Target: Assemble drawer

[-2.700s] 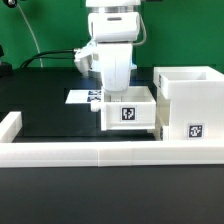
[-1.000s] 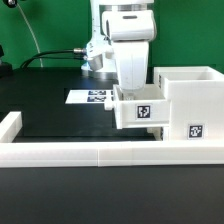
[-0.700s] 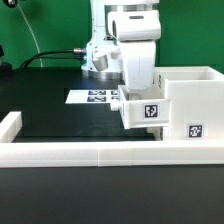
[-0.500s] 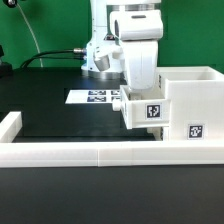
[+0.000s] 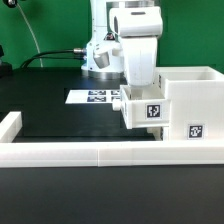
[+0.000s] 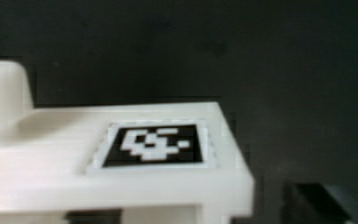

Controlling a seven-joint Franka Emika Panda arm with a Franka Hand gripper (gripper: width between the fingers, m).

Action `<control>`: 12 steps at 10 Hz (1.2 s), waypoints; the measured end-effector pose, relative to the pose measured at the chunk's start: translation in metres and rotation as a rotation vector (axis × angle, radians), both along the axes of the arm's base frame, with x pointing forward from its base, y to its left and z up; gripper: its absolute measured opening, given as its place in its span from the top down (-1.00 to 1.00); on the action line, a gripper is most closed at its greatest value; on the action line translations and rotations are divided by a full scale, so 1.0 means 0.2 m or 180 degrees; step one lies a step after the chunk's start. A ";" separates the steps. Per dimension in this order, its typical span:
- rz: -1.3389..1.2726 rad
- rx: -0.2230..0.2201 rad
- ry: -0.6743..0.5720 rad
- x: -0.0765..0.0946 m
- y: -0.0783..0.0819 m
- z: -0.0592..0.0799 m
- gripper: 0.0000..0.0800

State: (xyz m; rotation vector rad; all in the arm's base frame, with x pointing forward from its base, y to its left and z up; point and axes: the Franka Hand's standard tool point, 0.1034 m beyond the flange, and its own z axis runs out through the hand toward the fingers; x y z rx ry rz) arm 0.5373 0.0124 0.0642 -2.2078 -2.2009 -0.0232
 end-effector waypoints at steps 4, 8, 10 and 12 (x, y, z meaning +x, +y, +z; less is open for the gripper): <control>-0.0028 -0.0050 0.0036 0.03 -0.04 0.12 -0.62; 0.0171 -0.0052 0.0051 0.02 -0.24 0.12 -0.62; 0.0150 -0.0050 0.0054 0.02 -0.22 0.11 -0.62; 0.0159 -0.0044 0.0058 0.02 -0.25 0.11 -0.62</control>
Offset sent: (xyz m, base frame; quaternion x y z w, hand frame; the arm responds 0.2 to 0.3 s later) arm 0.0037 -0.0133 0.0250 0.0133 -0.0242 -0.0082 0.9996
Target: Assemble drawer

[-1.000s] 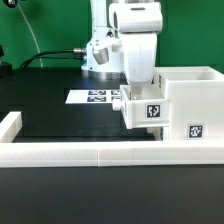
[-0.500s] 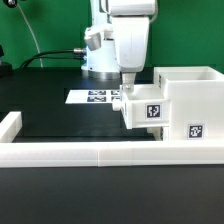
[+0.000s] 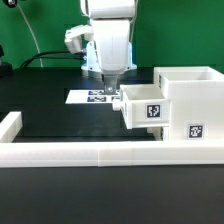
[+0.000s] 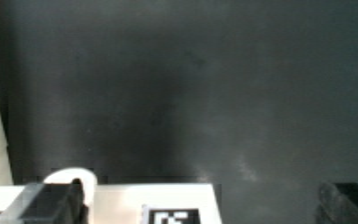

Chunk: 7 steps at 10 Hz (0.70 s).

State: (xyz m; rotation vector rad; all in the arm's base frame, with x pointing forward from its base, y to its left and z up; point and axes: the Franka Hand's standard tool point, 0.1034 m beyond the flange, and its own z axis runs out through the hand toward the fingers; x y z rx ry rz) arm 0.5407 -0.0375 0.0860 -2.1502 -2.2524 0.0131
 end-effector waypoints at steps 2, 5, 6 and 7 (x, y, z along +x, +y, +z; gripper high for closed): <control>0.0084 0.0236 0.0050 -0.01 -0.08 -0.04 -0.62; -0.0012 0.0562 0.0172 -0.02 -0.13 -0.10 -0.62; -0.0051 0.0577 0.0187 -0.02 -0.11 -0.11 -0.62; -0.0138 0.0583 0.0209 -0.02 -0.06 -0.12 -0.62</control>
Offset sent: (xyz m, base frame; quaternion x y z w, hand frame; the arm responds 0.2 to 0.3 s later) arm 0.0096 0.0141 -0.0110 0.0083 0.2125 -0.0039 0.9771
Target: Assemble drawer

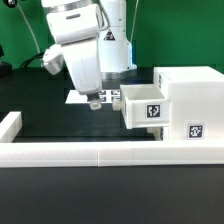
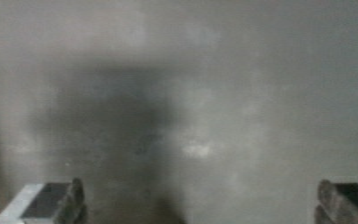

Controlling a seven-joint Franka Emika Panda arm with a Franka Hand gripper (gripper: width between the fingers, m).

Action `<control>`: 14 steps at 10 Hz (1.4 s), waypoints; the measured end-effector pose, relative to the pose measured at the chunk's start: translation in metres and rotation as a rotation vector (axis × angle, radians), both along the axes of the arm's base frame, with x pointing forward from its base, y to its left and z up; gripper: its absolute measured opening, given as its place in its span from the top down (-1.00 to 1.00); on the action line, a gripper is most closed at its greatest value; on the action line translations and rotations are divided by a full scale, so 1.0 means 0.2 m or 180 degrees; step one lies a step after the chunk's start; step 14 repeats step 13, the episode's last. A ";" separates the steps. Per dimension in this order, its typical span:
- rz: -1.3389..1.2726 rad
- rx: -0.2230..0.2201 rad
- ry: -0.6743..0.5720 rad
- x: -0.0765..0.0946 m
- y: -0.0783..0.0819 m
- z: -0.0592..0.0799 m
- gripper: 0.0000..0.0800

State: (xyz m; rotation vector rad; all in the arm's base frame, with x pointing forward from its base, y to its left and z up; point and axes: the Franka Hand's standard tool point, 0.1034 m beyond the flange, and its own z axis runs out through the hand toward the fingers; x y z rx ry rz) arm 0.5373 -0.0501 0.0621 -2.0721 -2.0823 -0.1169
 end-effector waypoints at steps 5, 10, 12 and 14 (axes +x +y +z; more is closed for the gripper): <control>-0.0338 0.0010 0.0113 0.02 0.25 0.01 -0.62; -0.0587 -0.0020 0.0198 0.01 0.39 0.00 -0.62; -0.0593 -0.0023 0.0201 0.01 0.37 -0.01 -0.62; -0.0603 -0.0024 0.0203 0.01 0.37 -0.01 -0.62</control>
Offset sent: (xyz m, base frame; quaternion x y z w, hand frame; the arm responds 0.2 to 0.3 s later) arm 0.0051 0.0338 0.0027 0.0003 0.0074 0.0406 0.9991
